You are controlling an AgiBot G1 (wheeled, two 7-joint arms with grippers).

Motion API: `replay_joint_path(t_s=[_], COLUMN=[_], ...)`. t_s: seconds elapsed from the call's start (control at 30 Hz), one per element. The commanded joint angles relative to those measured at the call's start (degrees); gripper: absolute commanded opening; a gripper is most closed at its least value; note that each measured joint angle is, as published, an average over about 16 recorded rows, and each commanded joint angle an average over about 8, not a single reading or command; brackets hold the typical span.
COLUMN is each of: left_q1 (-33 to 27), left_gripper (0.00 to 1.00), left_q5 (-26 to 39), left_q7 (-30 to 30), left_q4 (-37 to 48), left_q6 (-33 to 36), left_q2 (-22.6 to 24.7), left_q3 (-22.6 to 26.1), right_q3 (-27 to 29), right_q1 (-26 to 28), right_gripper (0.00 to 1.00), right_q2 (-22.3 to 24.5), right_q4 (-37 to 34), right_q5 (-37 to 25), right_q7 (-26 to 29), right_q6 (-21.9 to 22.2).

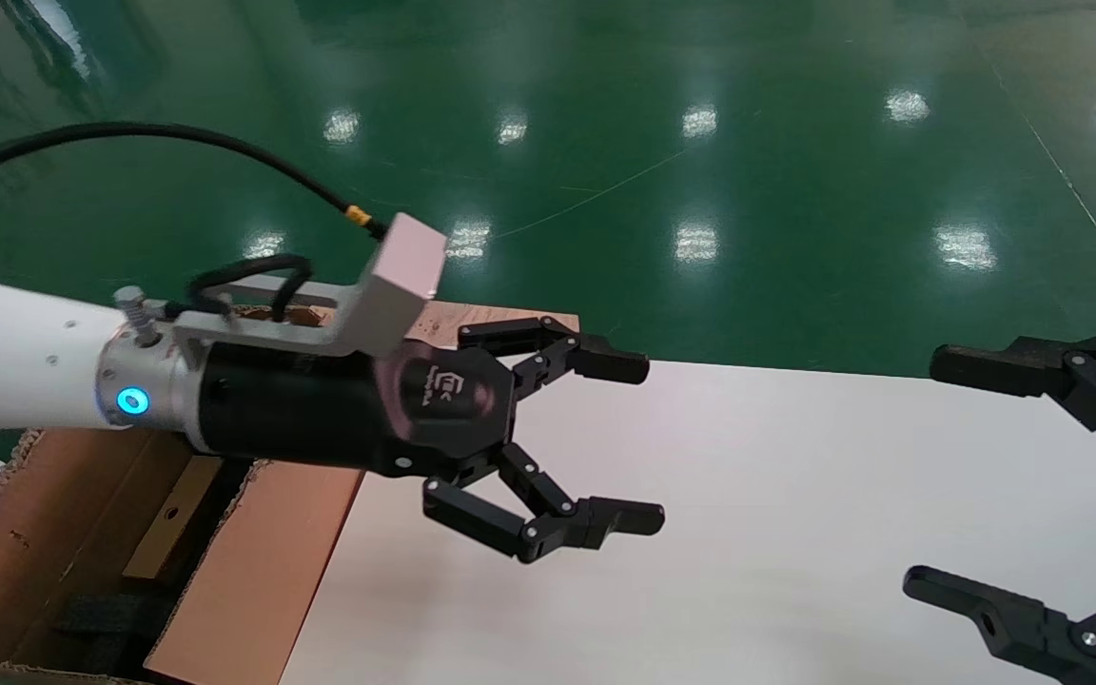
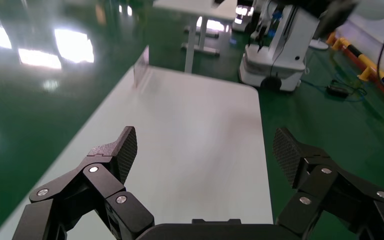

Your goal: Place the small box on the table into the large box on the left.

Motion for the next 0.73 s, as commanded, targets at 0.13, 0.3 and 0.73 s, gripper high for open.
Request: replay_joint_path(t_s=[0.13, 0.3, 0.73], left_q1=[4.92, 8.91, 10.59], left_gripper=[1.0, 1.0, 1.0], left_q5=[-3.33, -6.01, -7.28], left_q7=[4.53, 8.08, 9.16], left_q4=[-2.56, -4.63, -5.48], left_q6=[0.39, 0.7, 0.86], left_q2=[-0.96, -1.74, -2.09], left_q3=[-5.61, -10.15, -12.01], right_q3=[-0.01, -0.01, -0.01], right_q1=[0.0, 0.0, -0.01], right_gripper=[1.0, 1.0, 1.0], right_q2=[0.0, 0.01, 0.01], right_q4=[0.0, -0.01, -0.02], right_q5=[0.01, 0.01, 0.02], right_q7=[0.0, -0.01, -0.01], right_q6=[0.0, 0.01, 0.02])
